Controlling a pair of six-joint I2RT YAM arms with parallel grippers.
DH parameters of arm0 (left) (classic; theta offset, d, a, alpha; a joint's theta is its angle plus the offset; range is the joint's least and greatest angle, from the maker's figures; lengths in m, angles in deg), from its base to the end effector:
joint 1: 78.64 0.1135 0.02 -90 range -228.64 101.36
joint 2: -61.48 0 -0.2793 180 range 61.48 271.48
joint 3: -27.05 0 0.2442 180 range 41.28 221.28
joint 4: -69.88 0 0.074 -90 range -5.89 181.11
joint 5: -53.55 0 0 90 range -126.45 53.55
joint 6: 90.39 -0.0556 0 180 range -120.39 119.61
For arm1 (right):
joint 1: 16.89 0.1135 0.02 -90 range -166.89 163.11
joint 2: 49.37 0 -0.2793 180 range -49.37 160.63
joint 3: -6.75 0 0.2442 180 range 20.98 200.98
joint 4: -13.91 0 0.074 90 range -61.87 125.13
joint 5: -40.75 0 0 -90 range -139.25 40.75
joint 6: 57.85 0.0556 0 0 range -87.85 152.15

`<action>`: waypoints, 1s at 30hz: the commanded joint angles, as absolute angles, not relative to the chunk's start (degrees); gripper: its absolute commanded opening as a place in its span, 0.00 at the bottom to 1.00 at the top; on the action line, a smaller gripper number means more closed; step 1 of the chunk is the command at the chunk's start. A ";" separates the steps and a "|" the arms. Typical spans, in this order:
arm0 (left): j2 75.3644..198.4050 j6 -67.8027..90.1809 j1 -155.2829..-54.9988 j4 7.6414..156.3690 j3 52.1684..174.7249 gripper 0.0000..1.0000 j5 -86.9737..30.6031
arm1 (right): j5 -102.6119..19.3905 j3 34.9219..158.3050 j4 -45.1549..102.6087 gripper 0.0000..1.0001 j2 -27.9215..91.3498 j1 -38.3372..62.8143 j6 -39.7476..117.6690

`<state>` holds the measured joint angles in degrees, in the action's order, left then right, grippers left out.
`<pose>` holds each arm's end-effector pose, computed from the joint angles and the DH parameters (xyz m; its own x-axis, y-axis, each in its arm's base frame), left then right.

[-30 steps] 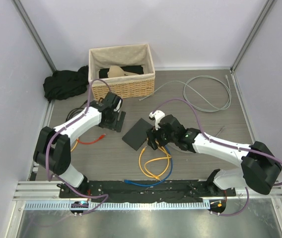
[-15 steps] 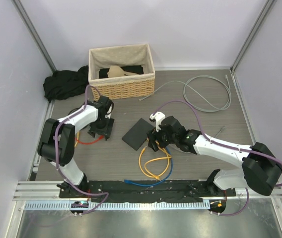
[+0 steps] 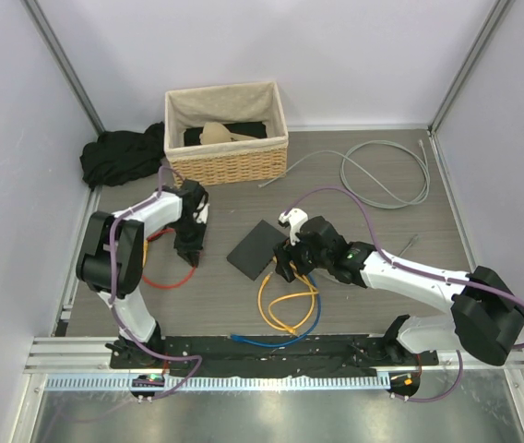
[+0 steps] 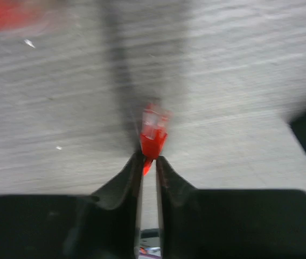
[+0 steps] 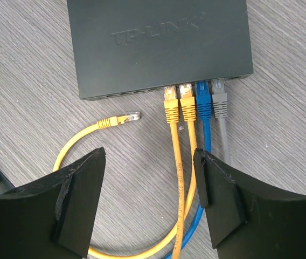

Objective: Insert the plug into the switch port
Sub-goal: Pick up the connector from the center of the board.

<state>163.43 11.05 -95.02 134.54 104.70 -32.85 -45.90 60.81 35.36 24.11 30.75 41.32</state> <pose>0.2895 -0.0887 0.1568 -0.9962 0.0865 -0.0053 0.0867 0.9941 -0.0651 0.1787 0.2008 0.2153 -0.5576 -0.3753 -0.7404 -0.6874 0.7089 0.1583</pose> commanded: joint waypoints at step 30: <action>133.02 65.79 -111.16 111.79 96.91 0.04 -33.72 | -63.94 68.35 5.11 0.41 37.64 42.79 56.31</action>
<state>135.98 65.26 -110.94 114.33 97.31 -32.20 -61.07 65.78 10.48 36.67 42.42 54.06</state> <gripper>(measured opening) 0.023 0.622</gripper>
